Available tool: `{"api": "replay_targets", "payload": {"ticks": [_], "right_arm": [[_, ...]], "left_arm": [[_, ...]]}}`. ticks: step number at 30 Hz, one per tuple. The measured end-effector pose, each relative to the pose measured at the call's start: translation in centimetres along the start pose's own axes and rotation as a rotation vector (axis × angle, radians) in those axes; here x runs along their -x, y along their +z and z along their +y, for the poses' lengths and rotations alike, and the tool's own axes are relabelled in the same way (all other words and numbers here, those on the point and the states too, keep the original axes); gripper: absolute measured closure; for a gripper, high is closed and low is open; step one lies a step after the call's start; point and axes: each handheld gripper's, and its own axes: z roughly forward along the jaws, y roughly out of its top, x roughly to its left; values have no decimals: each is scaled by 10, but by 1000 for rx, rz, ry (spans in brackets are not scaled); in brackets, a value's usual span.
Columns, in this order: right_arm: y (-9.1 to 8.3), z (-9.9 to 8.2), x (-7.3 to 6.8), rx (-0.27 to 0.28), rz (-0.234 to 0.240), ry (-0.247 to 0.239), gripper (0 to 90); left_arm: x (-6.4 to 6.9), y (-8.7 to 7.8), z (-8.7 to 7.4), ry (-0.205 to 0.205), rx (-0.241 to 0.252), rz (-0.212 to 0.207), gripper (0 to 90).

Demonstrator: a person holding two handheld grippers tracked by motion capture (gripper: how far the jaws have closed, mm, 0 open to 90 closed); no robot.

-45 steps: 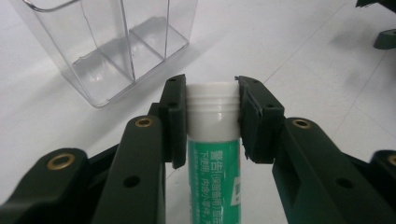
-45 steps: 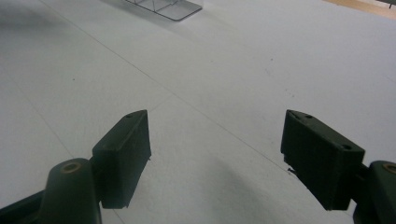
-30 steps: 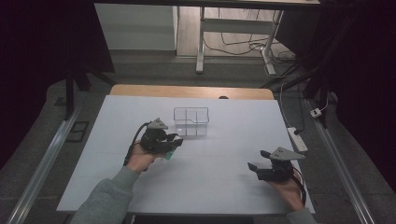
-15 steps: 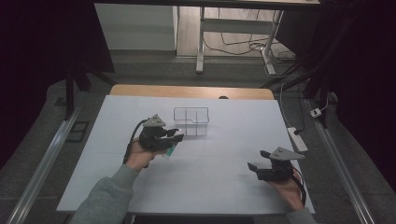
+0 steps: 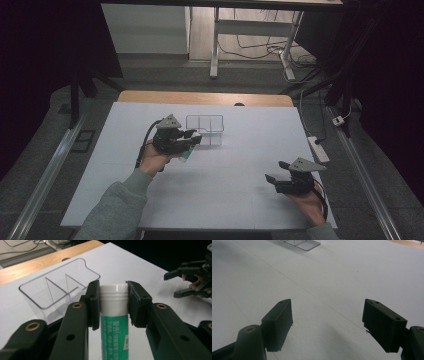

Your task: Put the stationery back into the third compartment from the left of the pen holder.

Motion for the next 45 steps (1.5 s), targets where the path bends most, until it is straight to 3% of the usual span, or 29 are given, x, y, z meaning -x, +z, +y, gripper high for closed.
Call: {"api": "replay_targets", "payload": {"ticks": [11,19,30,45], "right_arm": [[0,0,0,-2,-2,1,239],[0,0,0,-4,-7,0,239],[-1,0,1,5,-3,5,239],[-1,0,1,6,-1,8,239]], "left_arm": [[0,6,17,21,27,-6,644],[-4,13,29,14,49,-9,644],[-9,26,53,34,51,6,644],[-16,50,69,38,49,13,643]]}}
